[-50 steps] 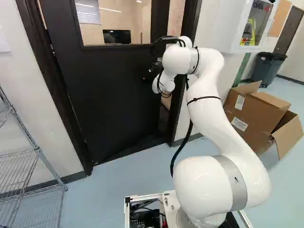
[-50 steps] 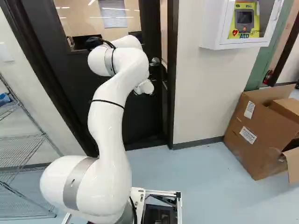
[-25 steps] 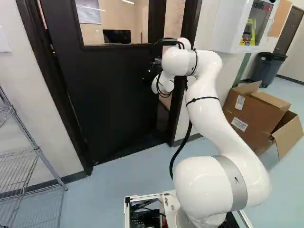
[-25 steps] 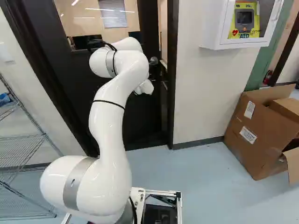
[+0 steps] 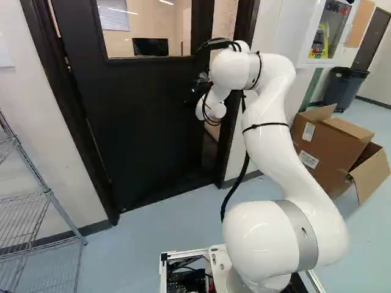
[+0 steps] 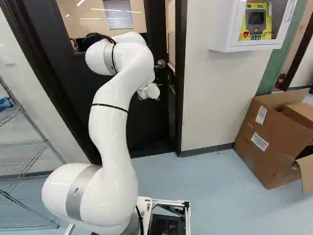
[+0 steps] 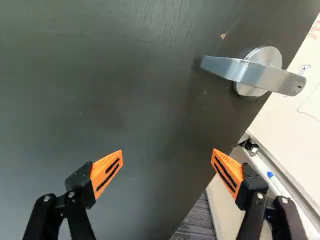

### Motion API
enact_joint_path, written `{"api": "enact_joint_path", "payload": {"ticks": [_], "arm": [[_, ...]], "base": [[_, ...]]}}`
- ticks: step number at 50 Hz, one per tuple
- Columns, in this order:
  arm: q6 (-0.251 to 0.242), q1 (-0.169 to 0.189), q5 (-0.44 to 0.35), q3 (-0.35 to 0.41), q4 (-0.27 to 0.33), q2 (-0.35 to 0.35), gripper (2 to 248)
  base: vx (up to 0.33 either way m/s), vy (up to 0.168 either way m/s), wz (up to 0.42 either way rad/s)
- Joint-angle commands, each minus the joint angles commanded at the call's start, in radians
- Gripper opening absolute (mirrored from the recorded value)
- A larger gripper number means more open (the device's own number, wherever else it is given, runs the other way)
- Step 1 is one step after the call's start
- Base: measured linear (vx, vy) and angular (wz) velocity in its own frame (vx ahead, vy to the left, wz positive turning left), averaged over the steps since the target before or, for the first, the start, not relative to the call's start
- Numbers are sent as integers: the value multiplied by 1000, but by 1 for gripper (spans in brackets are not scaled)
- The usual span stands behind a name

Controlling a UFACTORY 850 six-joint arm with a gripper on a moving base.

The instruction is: Open the door and move inside

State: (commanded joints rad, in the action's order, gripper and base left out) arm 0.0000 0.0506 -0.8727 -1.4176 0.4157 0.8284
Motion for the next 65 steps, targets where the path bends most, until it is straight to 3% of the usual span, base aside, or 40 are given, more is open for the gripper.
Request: {"api": "enact_joint_path", "payload": {"ticks": [65], "arm": [[0,-15,0,424,-198,-307,247]], "base": [[0,0,0]]}}
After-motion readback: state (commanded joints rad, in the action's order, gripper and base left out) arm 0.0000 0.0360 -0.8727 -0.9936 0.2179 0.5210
